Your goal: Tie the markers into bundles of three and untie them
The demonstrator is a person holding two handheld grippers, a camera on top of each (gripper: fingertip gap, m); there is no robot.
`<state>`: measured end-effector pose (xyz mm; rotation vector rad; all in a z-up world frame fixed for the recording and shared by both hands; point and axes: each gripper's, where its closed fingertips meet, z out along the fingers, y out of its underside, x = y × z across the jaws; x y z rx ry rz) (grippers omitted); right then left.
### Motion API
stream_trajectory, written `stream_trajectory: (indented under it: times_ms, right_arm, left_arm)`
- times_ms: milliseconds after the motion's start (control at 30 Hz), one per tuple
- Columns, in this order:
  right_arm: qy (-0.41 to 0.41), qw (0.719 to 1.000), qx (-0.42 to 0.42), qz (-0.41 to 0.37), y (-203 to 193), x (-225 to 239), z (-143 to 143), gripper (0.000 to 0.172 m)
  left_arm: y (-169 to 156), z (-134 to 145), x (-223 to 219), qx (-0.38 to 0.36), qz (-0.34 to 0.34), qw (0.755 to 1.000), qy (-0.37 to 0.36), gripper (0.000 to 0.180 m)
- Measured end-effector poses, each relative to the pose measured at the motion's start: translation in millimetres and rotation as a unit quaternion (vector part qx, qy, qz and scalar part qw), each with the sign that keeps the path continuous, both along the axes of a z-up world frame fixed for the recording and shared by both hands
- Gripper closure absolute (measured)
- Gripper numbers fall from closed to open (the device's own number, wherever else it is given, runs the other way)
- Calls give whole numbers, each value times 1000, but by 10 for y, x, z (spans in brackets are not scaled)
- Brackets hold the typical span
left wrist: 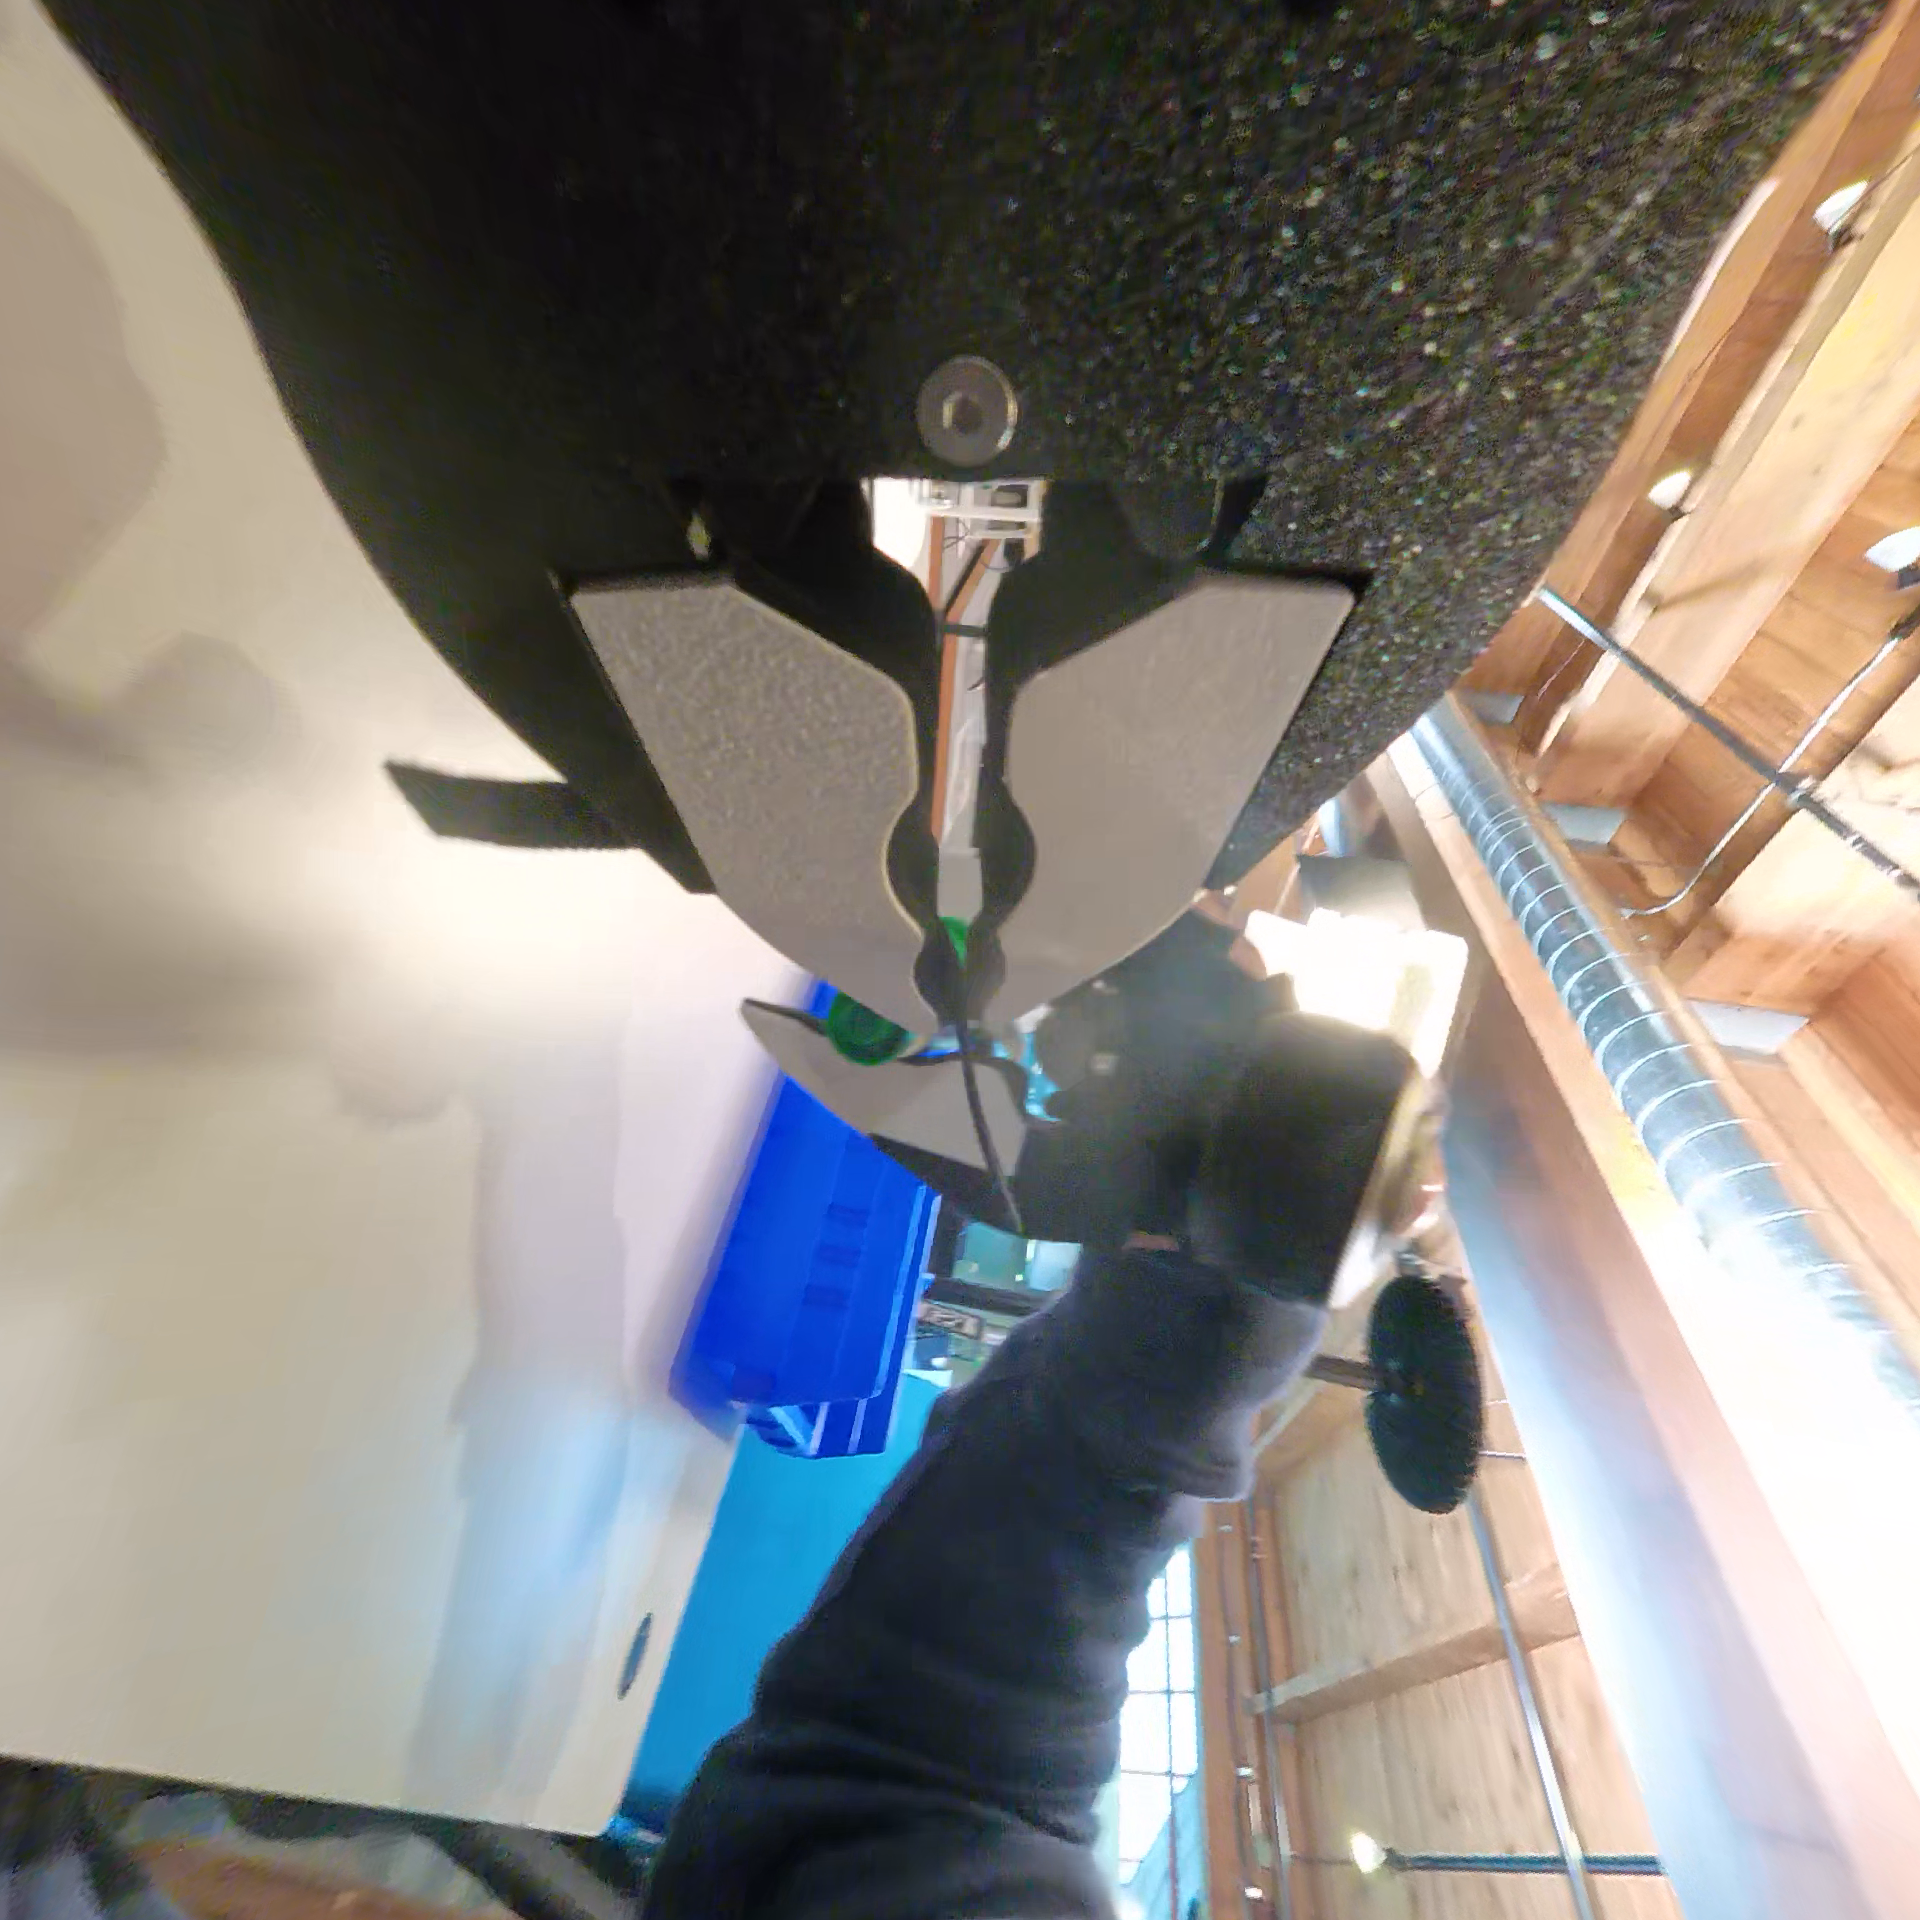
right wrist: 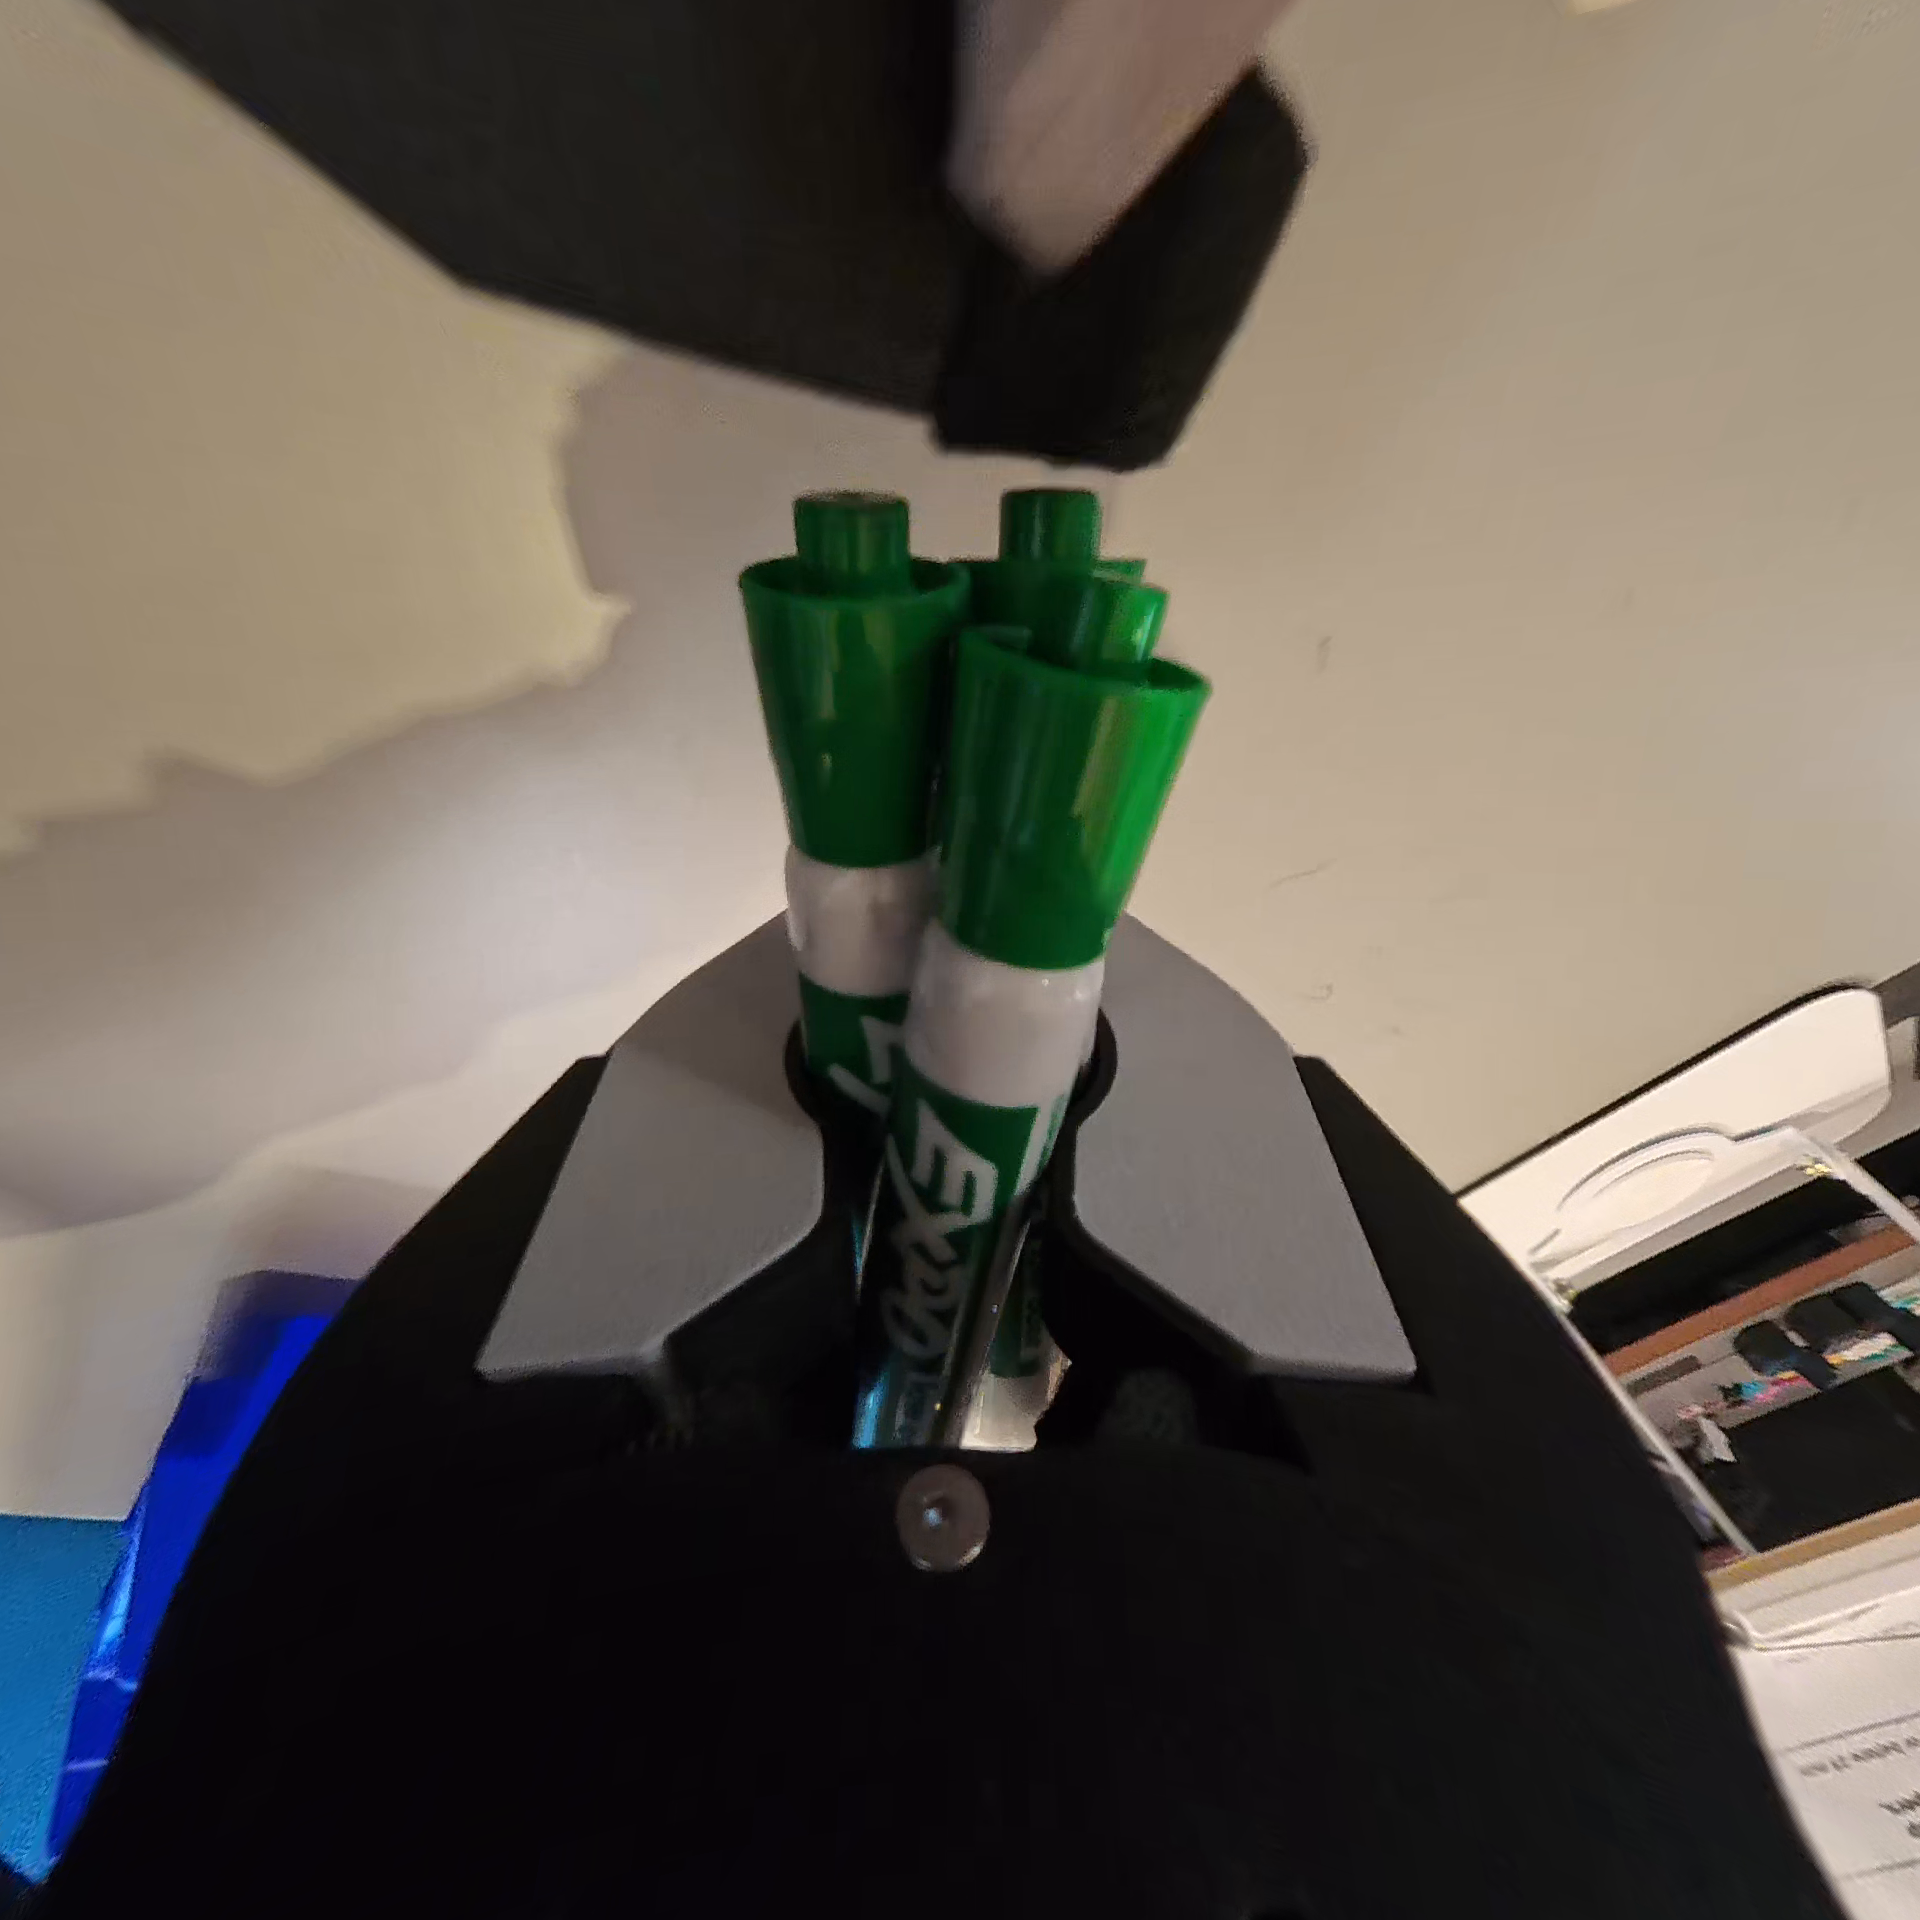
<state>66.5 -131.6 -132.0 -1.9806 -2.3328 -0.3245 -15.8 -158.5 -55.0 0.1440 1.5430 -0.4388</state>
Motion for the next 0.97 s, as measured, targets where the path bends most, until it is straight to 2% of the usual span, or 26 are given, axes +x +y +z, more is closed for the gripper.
stream_trajectory:
  times_ms: [133, 367, 600, 967]
  right_arm:
    - [19, 1000, -15, -9, -24, -10, 2, 131]
    - [53, 998, -23, -6, -42, -107, 23, 131]
    - [58, 998, -40, -8, -76, -160, -43, 131]
    - [77, 994, -56, -51, -48, -171, -112, 132]
  left_arm:
    - [113, 285, -70, -6, 24, 997, -74, 179]
    - [-37, 379, -57, 128, 54, 976, -167, 179]
    - [-245, 356, 62, 190, 40, 964, -182, 179]
    - [-311, 261, 230, 263, 67, 942, -198, 179]
